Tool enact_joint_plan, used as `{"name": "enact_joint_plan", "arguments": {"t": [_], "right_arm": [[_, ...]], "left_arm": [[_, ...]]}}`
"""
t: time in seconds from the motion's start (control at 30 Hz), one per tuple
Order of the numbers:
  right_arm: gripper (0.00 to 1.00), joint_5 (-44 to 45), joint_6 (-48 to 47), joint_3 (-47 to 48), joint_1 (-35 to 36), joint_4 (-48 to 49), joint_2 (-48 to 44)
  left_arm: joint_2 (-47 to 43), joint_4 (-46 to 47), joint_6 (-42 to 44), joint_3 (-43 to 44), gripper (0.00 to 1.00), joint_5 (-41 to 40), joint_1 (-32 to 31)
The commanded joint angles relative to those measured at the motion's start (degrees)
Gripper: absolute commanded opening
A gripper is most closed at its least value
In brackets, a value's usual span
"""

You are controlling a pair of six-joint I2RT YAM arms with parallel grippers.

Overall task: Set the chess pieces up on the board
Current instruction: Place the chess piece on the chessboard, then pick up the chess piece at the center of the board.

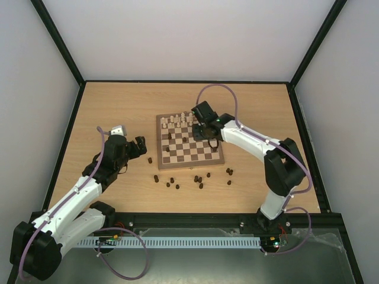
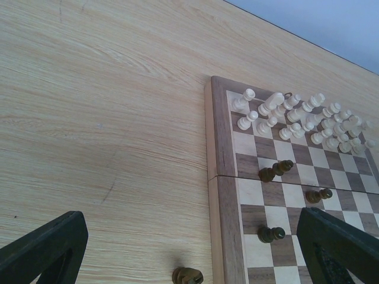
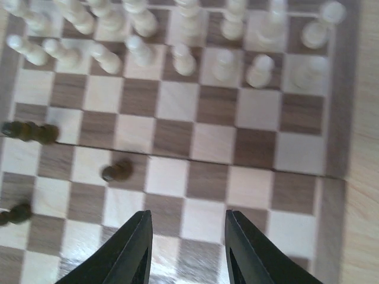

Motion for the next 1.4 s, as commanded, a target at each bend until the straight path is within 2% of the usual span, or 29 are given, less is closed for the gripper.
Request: {"name": "enact_joint_plan", "arguments": {"t": [0.0, 0.33, 0.73, 0.97, 1.17, 1.37], "right_arm": [[0.35, -1.29, 0.01, 6.16, 1.77, -3.35, 6.42], [0.35, -2.11, 0.28, 15.75, 5.14, -5.09, 15.68], [0.31, -0.41, 0.68, 18.42, 5.48, -6.50, 19.88], [0.23, -0.18, 0.51, 18.48, 5.44, -6.11, 20.71], [0.20, -0.30, 0.33, 18.74, 5.48, -5.93, 21.92], [0.08, 0.59, 0.33, 18.42, 5.47, -6.17, 21.51]], "left_arm": [[-0.77, -0.88, 0.02, 0.01, 1.00, -1.26, -0.06], [-2.44, -1.58, 0.09, -0.09, 0.99, -1.79, 0.11], [-3.23, -1.66, 0.23, -0.16, 1.00, -1.43, 0.28], [-3.65, -1.81, 0.18, -0.25, 0.99, -1.40, 0.29], [-3.82, -1.85, 0.16, -0.34, 1.00, -1.43, 0.31], [-3.92, -1.68, 0.06, -0.36, 0.99, -1.17, 0.33]]}}
